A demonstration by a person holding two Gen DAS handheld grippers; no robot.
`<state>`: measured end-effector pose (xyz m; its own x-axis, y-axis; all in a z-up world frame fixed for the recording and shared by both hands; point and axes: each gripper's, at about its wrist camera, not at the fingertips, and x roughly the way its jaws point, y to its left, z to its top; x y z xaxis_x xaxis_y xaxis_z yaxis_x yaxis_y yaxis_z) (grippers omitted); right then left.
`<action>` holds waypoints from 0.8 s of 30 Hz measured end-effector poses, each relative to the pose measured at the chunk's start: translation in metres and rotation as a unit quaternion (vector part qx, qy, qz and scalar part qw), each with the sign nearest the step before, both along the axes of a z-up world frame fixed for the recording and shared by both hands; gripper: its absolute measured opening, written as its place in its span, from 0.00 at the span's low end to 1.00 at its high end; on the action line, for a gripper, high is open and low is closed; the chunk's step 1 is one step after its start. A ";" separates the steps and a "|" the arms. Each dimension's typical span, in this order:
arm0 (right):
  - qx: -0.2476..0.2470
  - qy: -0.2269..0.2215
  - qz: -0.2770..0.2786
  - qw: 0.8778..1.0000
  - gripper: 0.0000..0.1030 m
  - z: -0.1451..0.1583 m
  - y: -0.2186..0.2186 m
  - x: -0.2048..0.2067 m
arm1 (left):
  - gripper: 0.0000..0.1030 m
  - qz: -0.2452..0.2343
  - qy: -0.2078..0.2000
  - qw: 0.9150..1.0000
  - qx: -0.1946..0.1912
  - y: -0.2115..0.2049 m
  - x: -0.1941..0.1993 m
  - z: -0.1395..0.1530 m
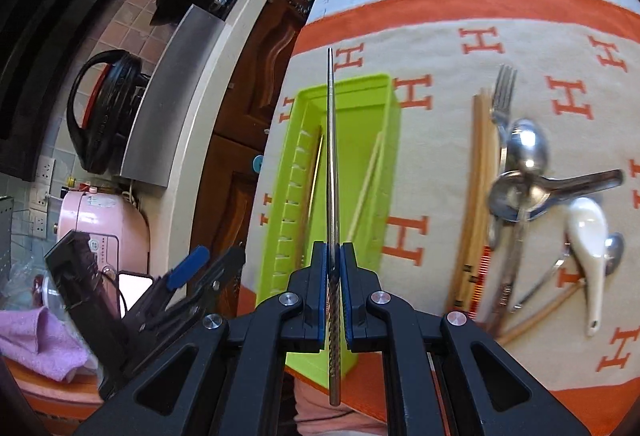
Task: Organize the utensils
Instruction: 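Lower the metal chopstick into the green tray and open the right tool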
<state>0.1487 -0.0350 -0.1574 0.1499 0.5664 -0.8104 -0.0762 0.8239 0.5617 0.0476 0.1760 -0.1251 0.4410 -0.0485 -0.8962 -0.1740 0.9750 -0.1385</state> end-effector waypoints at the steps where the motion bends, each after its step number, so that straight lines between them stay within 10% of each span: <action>1: 0.000 0.007 0.000 1.000 0.06 -0.006 0.008 0.004 | 0.68 0.000 0.007 1.000 -0.007 0.003 -0.001 -0.002; 12: -0.045 0.056 -0.009 0.997 0.09 -0.065 0.055 0.018 | 0.86 0.041 -0.005 0.999 -0.010 0.027 -0.006 -0.001; 24: -0.062 -0.011 0.014 0.998 0.19 -0.030 0.018 -0.003 | 0.86 0.059 -0.058 0.996 -0.032 0.021 -0.006 0.008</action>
<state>0.1456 -0.0170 -0.1874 0.1537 0.4664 -0.8711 -0.1107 0.8842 0.4538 0.0412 0.1974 -0.1170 0.5483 -0.0459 -0.8350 -0.2661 0.9370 -0.2263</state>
